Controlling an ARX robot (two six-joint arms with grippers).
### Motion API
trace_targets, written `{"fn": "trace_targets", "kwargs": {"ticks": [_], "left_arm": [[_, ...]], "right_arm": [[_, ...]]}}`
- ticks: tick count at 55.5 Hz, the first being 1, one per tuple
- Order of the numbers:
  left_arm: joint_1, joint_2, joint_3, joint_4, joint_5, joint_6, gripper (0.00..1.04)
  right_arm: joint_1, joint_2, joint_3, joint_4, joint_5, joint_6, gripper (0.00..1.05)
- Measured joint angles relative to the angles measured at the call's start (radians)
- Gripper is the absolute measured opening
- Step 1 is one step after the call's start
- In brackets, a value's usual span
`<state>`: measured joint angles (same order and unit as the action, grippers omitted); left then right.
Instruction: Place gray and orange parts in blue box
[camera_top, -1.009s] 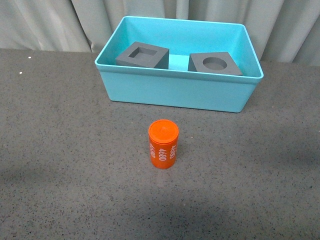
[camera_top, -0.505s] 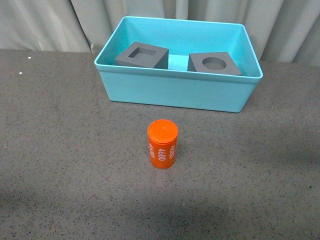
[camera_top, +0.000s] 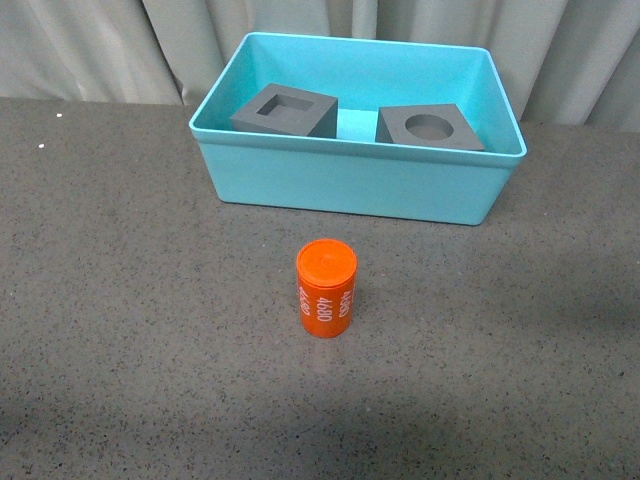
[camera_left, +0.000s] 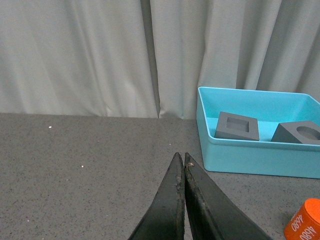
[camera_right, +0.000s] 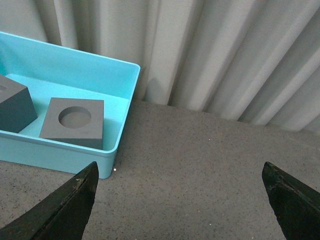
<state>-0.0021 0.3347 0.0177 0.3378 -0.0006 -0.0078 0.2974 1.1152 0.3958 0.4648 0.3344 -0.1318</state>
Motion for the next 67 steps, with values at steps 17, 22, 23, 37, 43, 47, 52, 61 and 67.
{"fn": "trace_targets", "kwargs": {"ticks": [17,22,23,37,43,47,52,61,67], "left_arm": [[0.0,-0.107,0.0,-0.106,0.0,0.0,0.04],[0.0,-0.133,0.0,-0.132,0.0,0.0,0.04],[0.0,-0.137,0.0,-0.137,0.0,0.0,0.04],[0.0,-0.328,0.0,-0.334,0.001,0.0,0.04],[0.0,-0.329,0.0,-0.336,0.0,0.0,0.06],[0.0,-0.329,0.0,-0.336,0.0,0.0,0.2],[0.0,-0.33,0.0,-0.336,0.001,0.0,0.42],[0.0,-0.33,0.0,-0.336,0.001,0.0,0.71],[0.0,-0.33,0.0,-0.336,0.0,0.0,0.92]], "right_arm": [[0.0,0.0,0.0,0.0,0.0,0.0,0.95],[0.0,0.0,0.0,0.0,0.0,0.0,0.95],[0.0,0.0,0.0,0.0,0.0,0.0,0.95],[0.0,0.0,0.0,0.0,0.0,0.0,0.95],[0.0,-0.001,0.0,0.0,0.0,0.0,0.95],[0.005,0.002,0.01,-0.043,-0.029,-0.025,0.95],[0.059,0.072,0.068,-0.21,-0.146,-0.024,0.95],[0.144,0.253,0.186,-0.4,-0.289,0.029,0.95],[0.181,0.372,0.29,-0.478,-0.34,0.05,0.95]]}}
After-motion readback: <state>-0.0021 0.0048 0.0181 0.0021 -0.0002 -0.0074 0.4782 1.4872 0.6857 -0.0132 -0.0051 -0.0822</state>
